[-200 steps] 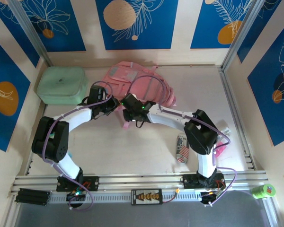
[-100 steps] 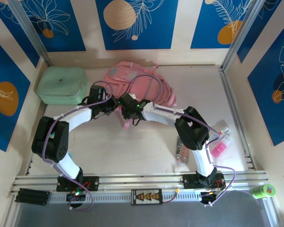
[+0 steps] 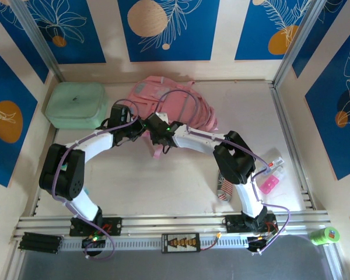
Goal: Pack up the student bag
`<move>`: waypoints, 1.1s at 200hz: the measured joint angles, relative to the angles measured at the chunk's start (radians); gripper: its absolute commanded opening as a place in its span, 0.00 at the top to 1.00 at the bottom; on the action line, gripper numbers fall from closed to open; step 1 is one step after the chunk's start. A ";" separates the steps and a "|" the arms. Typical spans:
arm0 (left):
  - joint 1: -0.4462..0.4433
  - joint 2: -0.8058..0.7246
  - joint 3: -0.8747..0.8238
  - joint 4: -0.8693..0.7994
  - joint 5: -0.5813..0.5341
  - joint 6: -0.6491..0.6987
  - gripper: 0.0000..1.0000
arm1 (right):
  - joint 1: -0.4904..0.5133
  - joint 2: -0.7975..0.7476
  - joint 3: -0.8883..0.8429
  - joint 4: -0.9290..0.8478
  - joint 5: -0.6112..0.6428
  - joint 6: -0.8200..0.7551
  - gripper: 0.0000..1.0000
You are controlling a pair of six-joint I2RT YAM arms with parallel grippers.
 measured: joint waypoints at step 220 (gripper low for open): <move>0.000 0.000 0.040 -0.089 -0.019 0.076 1.00 | -0.207 -0.272 -0.435 0.134 -0.060 -0.043 0.78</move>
